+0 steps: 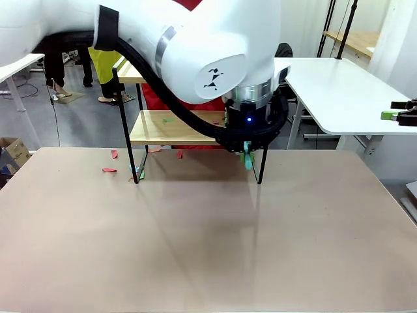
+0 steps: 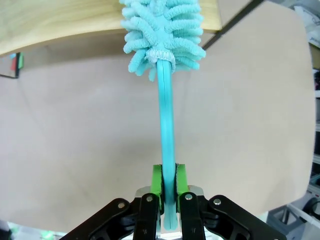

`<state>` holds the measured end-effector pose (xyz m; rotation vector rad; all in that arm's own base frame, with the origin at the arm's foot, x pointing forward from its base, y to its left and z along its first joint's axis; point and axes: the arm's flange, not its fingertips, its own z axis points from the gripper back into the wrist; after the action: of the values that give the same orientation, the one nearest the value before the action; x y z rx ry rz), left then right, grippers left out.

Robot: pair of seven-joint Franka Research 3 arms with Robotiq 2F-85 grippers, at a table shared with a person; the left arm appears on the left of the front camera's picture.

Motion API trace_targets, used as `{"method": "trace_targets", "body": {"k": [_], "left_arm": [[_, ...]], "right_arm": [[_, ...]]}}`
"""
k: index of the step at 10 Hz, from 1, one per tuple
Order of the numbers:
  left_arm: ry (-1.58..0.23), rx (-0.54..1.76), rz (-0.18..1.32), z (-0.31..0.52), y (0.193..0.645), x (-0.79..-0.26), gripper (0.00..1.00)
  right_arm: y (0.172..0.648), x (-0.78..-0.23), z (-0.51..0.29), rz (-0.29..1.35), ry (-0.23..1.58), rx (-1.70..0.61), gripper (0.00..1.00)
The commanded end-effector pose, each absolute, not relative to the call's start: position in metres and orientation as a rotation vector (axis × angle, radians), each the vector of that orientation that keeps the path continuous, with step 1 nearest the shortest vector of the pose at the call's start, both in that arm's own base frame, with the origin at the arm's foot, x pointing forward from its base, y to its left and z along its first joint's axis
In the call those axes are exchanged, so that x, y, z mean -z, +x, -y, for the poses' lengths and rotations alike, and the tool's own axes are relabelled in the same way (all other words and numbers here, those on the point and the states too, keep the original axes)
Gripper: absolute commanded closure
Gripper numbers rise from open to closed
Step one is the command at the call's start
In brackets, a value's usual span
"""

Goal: Clean the shelf.
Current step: Clean the specific section of the Shelf indicated by the human with the Duster.

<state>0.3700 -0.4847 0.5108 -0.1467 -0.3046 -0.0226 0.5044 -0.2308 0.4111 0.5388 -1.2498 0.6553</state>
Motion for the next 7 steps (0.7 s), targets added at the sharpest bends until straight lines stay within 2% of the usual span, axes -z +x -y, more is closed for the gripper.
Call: {"method": "trace_targets", "body": {"k": [1, 7], "left_arm": [[-0.107, 0.017, 0.278, 0.448, 0.366, -0.509, 0.87], [0.087, -0.008, 0.239, 0.366, 0.378, -0.503, 0.87]], "right_arm": [[0.505, -0.415, 0.227, 1.236, 0.526, -0.64, 0.0], [0.505, -0.415, 0.227, 1.236, 0.526, -0.64, 0.0]]}}
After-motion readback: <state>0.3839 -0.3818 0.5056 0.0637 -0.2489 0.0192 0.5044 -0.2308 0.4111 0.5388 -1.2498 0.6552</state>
